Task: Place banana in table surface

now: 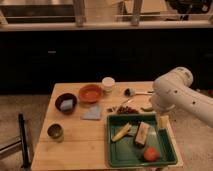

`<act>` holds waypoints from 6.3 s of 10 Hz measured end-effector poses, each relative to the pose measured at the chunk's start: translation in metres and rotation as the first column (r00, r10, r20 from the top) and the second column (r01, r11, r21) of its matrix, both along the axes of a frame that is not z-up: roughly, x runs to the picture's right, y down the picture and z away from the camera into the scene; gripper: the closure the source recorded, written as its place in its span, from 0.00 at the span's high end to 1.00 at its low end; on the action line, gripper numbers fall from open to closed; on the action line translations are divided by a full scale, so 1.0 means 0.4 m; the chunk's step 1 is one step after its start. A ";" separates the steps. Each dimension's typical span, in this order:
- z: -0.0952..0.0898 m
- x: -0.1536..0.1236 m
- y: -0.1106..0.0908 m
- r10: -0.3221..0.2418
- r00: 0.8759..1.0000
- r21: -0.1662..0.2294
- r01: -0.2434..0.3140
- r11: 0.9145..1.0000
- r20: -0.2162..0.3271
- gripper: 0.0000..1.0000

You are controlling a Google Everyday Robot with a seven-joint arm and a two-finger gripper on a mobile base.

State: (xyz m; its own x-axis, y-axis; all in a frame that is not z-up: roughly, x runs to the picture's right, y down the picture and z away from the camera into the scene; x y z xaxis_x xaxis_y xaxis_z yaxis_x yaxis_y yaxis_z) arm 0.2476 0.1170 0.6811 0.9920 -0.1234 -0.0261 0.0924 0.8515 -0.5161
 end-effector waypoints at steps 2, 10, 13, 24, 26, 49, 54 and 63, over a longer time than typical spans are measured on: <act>0.002 -0.007 0.005 -0.030 1.000 0.004 0.030 1.000 -0.001 0.80; 0.073 -0.079 -0.015 -0.102 0.994 0.040 0.100 0.994 0.032 0.80; 0.096 -0.079 -0.019 -0.111 0.993 0.050 0.110 0.993 0.038 0.80; 0.204 -0.128 -0.017 -0.158 0.984 0.046 0.154 0.987 0.083 0.80; 0.230 -0.122 -0.020 -0.147 0.985 0.043 0.144 0.989 0.092 0.80; 0.277 -0.194 0.058 -0.200 0.949 0.036 0.198 0.980 0.245 0.80; 0.246 -0.290 0.175 -0.268 0.905 0.037 0.272 0.962 0.331 0.80; 0.267 -0.339 0.296 -0.248 0.871 -0.005 0.276 0.961 0.424 0.80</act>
State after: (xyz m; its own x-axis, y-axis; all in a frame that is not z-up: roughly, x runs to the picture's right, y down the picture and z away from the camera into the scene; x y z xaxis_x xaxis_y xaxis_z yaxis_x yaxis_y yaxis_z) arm 0.1119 0.2356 0.7878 0.8404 -0.3681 0.3979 0.5256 0.7326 -0.4325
